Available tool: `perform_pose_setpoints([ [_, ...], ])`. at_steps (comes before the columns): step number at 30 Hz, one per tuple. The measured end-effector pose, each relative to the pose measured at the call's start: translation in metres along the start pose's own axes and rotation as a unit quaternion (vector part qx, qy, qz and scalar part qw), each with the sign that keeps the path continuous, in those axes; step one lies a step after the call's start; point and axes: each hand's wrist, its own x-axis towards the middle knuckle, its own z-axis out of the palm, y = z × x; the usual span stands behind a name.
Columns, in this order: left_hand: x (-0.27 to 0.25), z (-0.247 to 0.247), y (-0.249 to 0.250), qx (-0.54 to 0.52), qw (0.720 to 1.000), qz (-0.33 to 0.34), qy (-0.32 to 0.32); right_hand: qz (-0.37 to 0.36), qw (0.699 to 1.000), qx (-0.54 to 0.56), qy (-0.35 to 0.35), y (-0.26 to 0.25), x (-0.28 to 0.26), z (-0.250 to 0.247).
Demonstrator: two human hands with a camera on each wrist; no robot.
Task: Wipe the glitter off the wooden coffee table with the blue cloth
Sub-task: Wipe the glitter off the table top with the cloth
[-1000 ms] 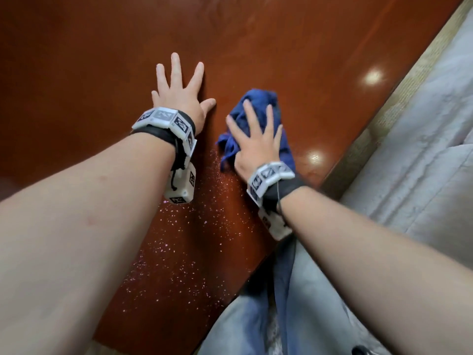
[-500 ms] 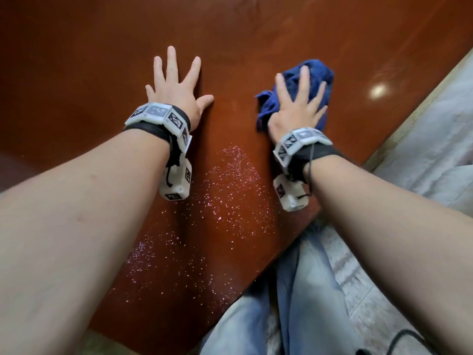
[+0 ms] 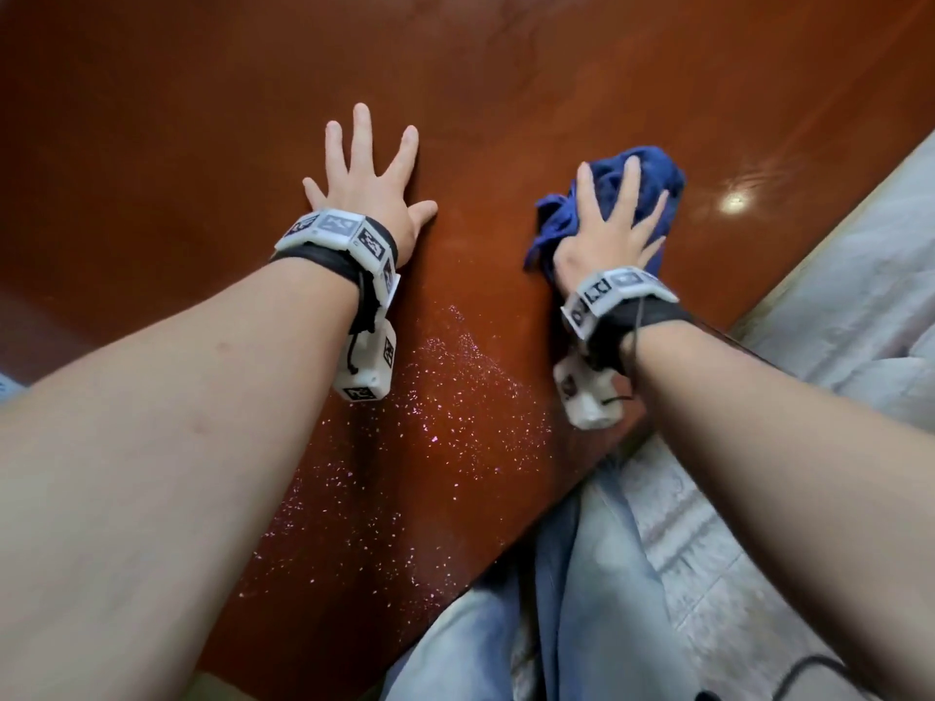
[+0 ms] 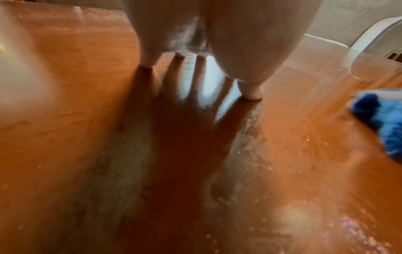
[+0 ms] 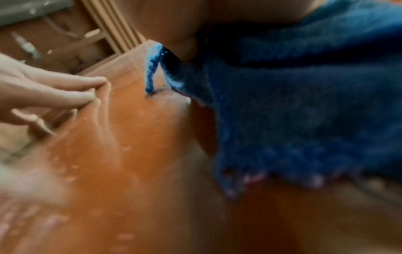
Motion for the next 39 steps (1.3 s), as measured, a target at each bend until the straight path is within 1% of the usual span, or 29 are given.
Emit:
perform_pose_setpoints([
  [1,0.000,0.000,-0.001,0.002,1.000,0.000,-0.001,0.000,1.000,-0.001,0.005,-0.016,-0.002,0.007],
  [2,0.000,0.000,0.000,0.002,1.000,-0.002,-0.003,-0.021,1.000,-0.010,0.003,-0.029,-0.011,0.013],
  [4,0.000,0.000,0.001,0.001,1.000,-0.002,-0.006,-0.107,0.993,-0.027,-0.029,-0.041,-0.046,0.032],
  [6,0.000,-0.002,0.000,0.001,1.000,-0.001,-0.008,-0.182,0.978,-0.045,-0.090,-0.031,-0.082,0.044],
  [8,0.000,-0.003,-0.001,0.001,1.000,-0.002,-0.015,-0.209,0.966,-0.074,-0.136,0.000,-0.097,0.045],
  [10,-0.001,-0.004,-0.002,-0.001,1.000,-0.001,-0.020,-0.191,0.969,-0.085,-0.133,0.033,-0.089,0.032],
  [12,-0.001,-0.004,-0.001,-0.004,1.000,0.002,-0.020,-0.138,0.983,-0.074,-0.099,0.054,-0.063,0.015],
  [13,-0.001,-0.004,-0.001,-0.004,1.000,0.002,-0.020,-0.111,0.989,-0.061,-0.078,0.056,-0.046,0.008],
  [14,-0.001,-0.004,-0.002,-0.004,1.000,0.001,-0.020,-0.089,0.993,-0.049,-0.054,0.051,-0.030,0.003],
  [16,-0.001,-0.004,-0.002,-0.006,1.000,0.004,-0.020,-0.036,0.999,-0.033,-0.019,0.026,-0.003,-0.002],
  [17,-0.001,-0.004,-0.003,-0.008,1.000,0.006,-0.019,-0.015,0.999,-0.028,-0.012,0.008,0.005,-0.001],
  [18,0.000,-0.003,-0.004,-0.009,1.000,0.009,-0.016,-0.011,0.999,-0.029,-0.009,-0.009,0.006,0.003],
  [19,0.000,-0.002,-0.006,-0.011,1.000,0.012,-0.013,-0.033,0.999,-0.036,-0.012,-0.025,-0.001,0.009],
  [21,0.000,-0.001,-0.008,-0.011,1.000,0.016,-0.006,-0.133,0.989,-0.053,-0.032,-0.046,-0.036,0.028],
  [22,-0.001,0.000,-0.010,-0.009,1.000,0.016,-0.003,-0.187,0.979,-0.059,-0.055,-0.048,-0.058,0.038],
  [23,0.000,0.000,-0.010,-0.006,1.000,0.015,-0.002,-0.227,0.967,-0.072,-0.087,-0.044,-0.079,0.045],
  [25,0.001,-0.002,-0.012,-0.003,1.000,0.010,-0.003,-0.262,0.948,-0.106,-0.147,-0.017,-0.103,0.050],
  [26,0.002,-0.004,-0.015,-0.004,1.000,0.005,-0.004,-0.264,0.945,-0.113,-0.158,0.000,-0.105,0.048],
  [28,0.005,-0.008,-0.024,-0.005,1.000,-0.004,-0.003,-0.243,0.955,-0.104,-0.134,0.029,-0.094,0.035],
  [30,0.007,-0.012,-0.038,-0.006,1.000,-0.012,0.003,-0.191,0.971,-0.094,-0.106,0.039,-0.068,0.020],
  [31,0.008,-0.013,-0.047,-0.007,1.000,-0.016,0.006,-0.163,0.979,-0.085,-0.093,0.034,-0.053,0.015],
  [33,0.007,-0.015,-0.061,-0.011,1.000,-0.024,0.005,-0.112,0.990,-0.063,-0.057,0.010,-0.027,0.007],
  [35,0.006,-0.016,-0.075,-0.020,0.999,-0.039,0.007,-0.078,0.995,-0.048,-0.037,-0.027,-0.007,0.008],
  [37,0.001,-0.015,-0.085,-0.029,0.998,-0.054,0.009,-0.087,0.995,-0.045,-0.023,-0.065,-0.006,0.019],
  [39,-0.005,-0.013,-0.093,-0.037,0.997,-0.064,0.014,-0.148,0.987,-0.063,-0.033,-0.094,-0.028,0.036],
])
